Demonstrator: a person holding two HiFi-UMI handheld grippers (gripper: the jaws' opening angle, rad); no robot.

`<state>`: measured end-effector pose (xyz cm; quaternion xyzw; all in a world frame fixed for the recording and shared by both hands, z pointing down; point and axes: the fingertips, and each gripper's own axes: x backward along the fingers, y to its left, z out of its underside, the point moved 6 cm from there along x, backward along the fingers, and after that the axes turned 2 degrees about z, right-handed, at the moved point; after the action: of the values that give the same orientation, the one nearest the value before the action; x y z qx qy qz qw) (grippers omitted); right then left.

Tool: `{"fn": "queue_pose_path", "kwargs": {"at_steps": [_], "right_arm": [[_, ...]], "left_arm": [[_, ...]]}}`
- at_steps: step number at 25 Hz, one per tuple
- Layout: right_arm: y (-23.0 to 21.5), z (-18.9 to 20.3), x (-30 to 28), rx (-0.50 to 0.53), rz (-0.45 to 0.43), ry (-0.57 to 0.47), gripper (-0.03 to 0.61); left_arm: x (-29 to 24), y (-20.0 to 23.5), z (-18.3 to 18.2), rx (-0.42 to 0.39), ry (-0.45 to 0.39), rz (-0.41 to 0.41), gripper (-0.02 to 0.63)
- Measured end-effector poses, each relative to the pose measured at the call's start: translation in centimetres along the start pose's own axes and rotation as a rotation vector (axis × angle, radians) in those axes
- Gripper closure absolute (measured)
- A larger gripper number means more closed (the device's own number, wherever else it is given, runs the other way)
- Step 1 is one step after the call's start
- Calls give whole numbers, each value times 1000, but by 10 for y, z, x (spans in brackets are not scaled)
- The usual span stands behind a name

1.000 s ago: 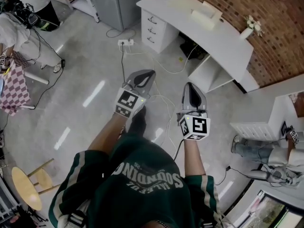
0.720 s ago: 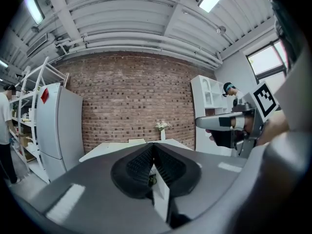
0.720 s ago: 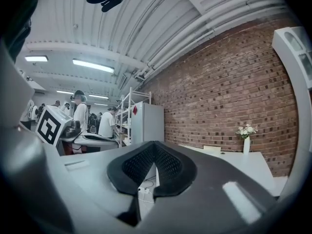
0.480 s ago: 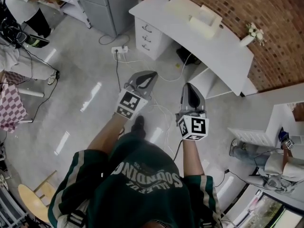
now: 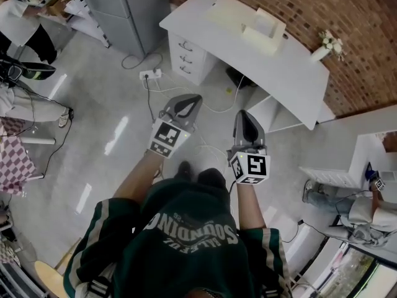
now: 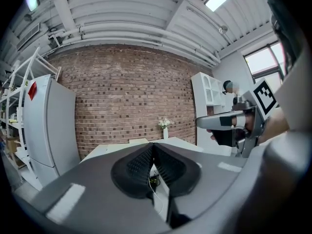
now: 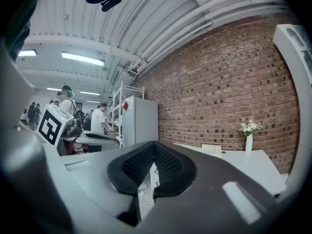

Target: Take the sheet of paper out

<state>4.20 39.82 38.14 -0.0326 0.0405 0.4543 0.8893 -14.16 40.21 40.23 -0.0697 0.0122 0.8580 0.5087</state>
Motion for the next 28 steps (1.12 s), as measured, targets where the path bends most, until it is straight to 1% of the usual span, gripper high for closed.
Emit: {"fn": "queue_pose_path", "kwargs": {"at_steps": [3, 6, 10, 13, 16, 21, 28], "right_arm": [[-2, -2, -9, 13, 9, -6, 580], [-8, 1, -15, 21, 8, -13, 580], [-20, -1, -26, 18, 25, -30, 580], [-32, -4, -36, 25, 29, -41, 580], [-50, -4, -47, 23, 37, -43, 580], [-82, -5, -85, 28, 36, -59, 580], [-149, -14, -148, 12, 28, -68, 580]], "left_arm": [[-10, 10, 2, 6, -3, 12, 603], [-23, 12, 6, 5, 0, 31, 603], [-44, 15, 2, -16, -13, 50, 603], [-61, 21, -3, -24, -25, 49, 603], [-82, 24, -7, -29, -30, 51, 603], [-130, 42, -6, -35, -39, 60, 603], [-214, 71, -13, -40, -21, 55, 603]]}}
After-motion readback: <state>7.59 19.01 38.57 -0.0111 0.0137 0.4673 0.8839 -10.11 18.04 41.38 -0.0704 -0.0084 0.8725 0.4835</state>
